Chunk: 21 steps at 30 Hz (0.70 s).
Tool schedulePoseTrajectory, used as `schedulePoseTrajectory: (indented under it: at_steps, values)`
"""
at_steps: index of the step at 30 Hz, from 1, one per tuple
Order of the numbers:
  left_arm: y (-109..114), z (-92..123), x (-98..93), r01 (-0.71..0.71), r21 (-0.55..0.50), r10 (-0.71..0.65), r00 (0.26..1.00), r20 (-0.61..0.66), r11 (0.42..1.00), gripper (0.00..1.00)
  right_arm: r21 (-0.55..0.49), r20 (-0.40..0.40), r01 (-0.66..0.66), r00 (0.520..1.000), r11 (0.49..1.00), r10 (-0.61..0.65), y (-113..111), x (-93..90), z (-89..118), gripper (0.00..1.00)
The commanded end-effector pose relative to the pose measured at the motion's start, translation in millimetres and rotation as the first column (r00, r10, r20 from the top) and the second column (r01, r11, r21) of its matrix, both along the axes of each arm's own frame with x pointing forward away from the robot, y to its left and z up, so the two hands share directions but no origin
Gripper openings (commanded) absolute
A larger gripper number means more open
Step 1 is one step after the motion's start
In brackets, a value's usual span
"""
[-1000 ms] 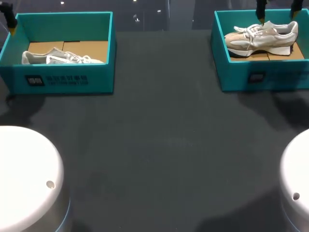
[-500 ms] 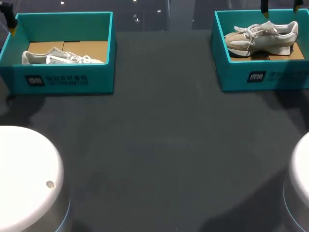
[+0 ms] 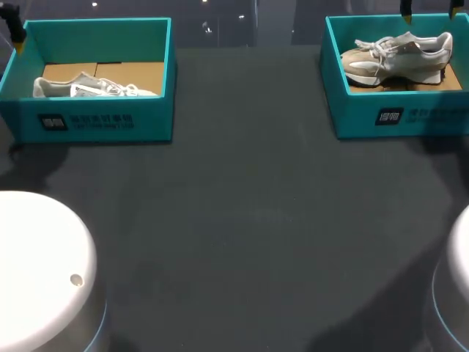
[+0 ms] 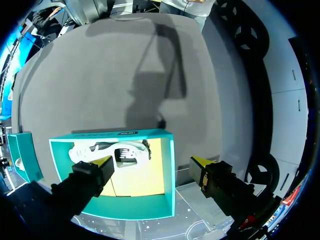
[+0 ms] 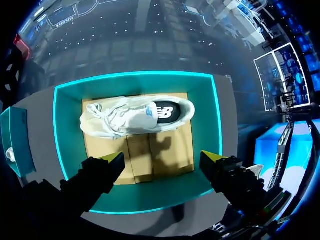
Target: Take the shoe out of the shoebox, open the shoe tongue, remove and reinsert the insole, then place the shoe into the shoebox
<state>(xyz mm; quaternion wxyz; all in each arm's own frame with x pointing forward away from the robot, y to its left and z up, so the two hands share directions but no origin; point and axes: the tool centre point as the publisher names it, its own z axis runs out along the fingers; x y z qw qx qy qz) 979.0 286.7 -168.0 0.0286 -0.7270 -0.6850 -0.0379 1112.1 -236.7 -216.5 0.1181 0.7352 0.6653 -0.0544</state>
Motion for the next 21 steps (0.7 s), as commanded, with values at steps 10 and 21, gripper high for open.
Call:
schedulePoseTrajectory:
  at_steps: [10,21]
  values:
    - [0.2,0.7,-0.4,0.001,0.002,-0.001,1.000,0.001,1.000,1.00,0.005,-0.027,0.037,0.999,0.999,-0.037,-40.3,50.8,-44.1,1.00]
    - [0.2,0.7,-0.4,0.001,0.002,-0.001,1.000,0.001,1.000,1.00,0.018,-0.055,0.043,0.998,0.999,-0.042,-64.4,60.2,-70.8,1.00]
